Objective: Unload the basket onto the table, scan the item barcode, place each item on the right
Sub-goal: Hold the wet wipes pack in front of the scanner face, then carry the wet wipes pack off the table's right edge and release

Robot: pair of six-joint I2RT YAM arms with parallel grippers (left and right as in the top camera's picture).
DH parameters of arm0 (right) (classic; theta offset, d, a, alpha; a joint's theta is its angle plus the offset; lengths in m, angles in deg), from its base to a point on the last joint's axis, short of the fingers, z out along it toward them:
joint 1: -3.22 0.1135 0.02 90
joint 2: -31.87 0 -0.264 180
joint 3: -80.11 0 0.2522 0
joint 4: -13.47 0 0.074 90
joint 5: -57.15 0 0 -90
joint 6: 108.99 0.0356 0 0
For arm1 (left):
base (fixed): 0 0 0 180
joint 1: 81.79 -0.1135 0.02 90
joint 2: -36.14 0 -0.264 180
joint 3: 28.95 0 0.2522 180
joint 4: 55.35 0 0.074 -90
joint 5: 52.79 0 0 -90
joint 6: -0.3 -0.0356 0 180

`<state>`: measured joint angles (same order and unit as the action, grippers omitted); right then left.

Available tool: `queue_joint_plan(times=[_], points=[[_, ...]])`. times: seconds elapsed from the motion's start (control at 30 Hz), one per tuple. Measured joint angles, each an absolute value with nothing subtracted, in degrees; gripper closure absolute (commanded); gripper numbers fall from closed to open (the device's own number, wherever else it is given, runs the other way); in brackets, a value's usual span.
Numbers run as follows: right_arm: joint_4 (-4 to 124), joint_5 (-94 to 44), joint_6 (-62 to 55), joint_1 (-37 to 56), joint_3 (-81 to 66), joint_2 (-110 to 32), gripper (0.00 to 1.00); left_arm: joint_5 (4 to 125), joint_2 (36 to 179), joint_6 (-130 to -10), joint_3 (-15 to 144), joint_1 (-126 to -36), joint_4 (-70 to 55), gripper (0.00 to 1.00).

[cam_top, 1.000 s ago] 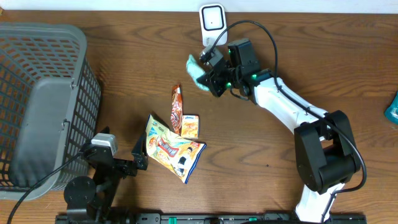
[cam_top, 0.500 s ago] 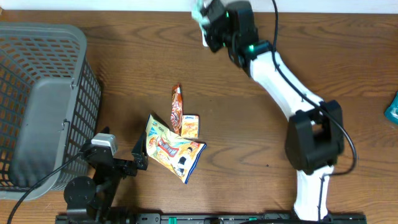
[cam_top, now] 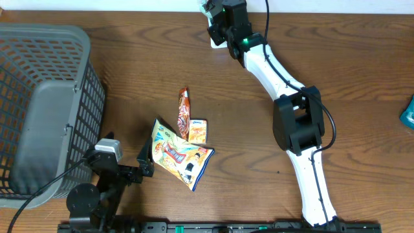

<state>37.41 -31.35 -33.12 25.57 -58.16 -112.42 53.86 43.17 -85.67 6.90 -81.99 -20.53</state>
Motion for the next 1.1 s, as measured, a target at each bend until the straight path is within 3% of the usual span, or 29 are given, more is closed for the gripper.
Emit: queue_joint_plan(times=[0.27,0.6,0.83,1.1], points=[[40.6,-37.6,-31.3,25.6,-59.5,-112.4,0.99,53.9,43.2,-85.7,6.9,-82.0,-20.5,0.02],[63.9,-48.6,-23.5,22.4,-59.5,-105.5,0.99,53.9,43.2,-85.7,6.9,-82.0,-20.5,0.02],[79.0,-53.1,-16.6,10.7,-60.3,-91.0,0.99,53.9,43.2,-85.7,6.9,-82.0,-20.5,0.02],[84.4,-60.8,-11.9,-6.5,-58.6,-89.4,0.99,53.9,43.2,-85.7,6.9,-82.0,-20.6,0.02]])
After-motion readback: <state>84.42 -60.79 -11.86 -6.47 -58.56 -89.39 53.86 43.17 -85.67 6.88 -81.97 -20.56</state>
